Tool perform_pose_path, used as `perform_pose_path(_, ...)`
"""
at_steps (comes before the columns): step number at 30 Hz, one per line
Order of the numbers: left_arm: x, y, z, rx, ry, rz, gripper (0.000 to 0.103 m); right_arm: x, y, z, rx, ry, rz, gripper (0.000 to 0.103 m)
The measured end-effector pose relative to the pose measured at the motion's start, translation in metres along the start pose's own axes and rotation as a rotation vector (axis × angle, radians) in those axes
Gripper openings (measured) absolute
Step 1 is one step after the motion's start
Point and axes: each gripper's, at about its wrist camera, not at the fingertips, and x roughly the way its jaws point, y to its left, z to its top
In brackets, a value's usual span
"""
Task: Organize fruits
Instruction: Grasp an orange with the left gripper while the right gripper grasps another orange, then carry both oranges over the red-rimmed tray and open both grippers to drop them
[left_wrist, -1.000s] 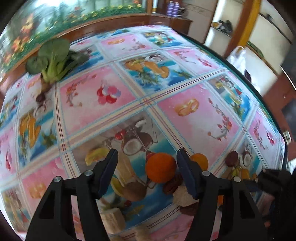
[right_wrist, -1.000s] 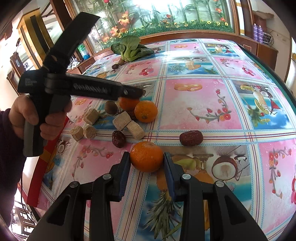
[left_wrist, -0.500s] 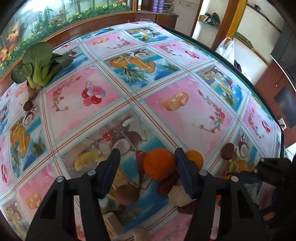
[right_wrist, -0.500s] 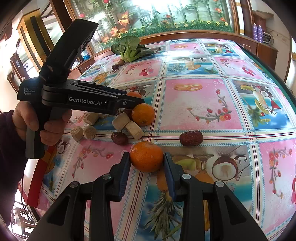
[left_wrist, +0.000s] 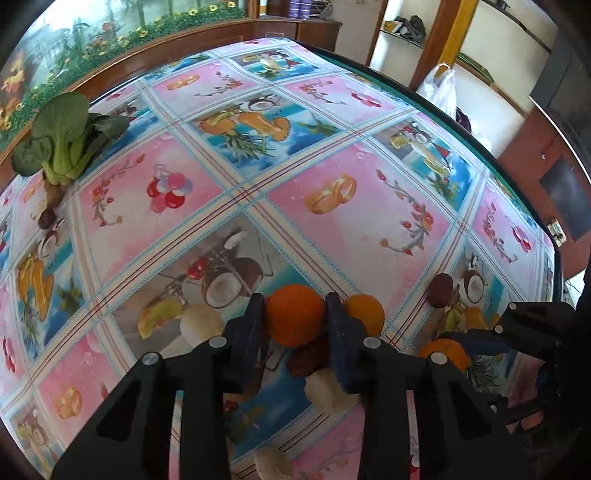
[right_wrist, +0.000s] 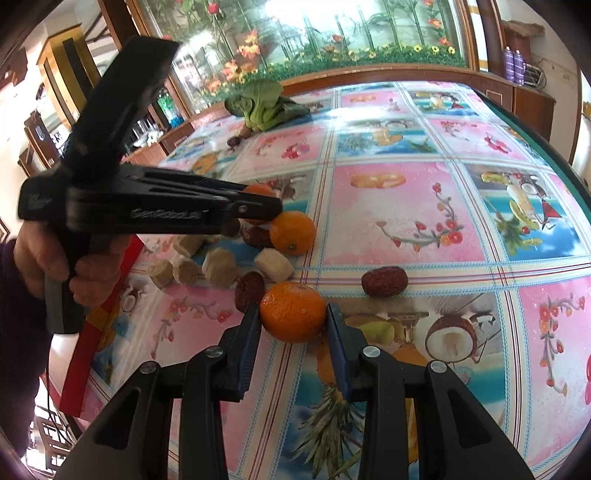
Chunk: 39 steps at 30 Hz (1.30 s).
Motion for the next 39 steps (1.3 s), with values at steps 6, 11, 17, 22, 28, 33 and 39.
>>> perform_pose_path(6, -0.028, -0.005, -0.017, -0.066, -0.099, 0.067, 0.035, -0.01, 0.003, 0.0, 0.002, -0.059, 0.024, 0.034)
perform_pose_path(11, -0.096, -0.017, -0.061, -0.176, -0.245, 0.213, 0.035, -0.011, 0.034, -0.004, 0.003, -0.032, 0.114, 0.034)
perform_pose_path(17, -0.172, -0.024, -0.155, -0.337, -0.334, 0.481, 0.035, -0.008, 0.14, -0.014, -0.187, -0.009, 0.258, 0.034)
perform_pose_path(22, -0.197, -0.008, -0.239, -0.499, -0.284, 0.633, 0.035, 0.011, 0.214, -0.024, -0.301, 0.034, 0.315, 0.034)
perform_pose_path(28, -0.197, 0.023, -0.307, -0.649, -0.207, 0.721, 0.035, 0.054, 0.253, -0.034, -0.338, 0.141, 0.297, 0.034)
perform_pose_path(33, -0.191, 0.036, -0.335, -0.703, -0.172, 0.749, 0.035, 0.058, 0.269, -0.048, -0.373, 0.194, 0.269, 0.035)
perform_pose_path(39, -0.186, 0.041, -0.344, -0.722, -0.139, 0.801, 0.036, 0.042, 0.266, -0.057, -0.433, 0.162, 0.214, 0.04)
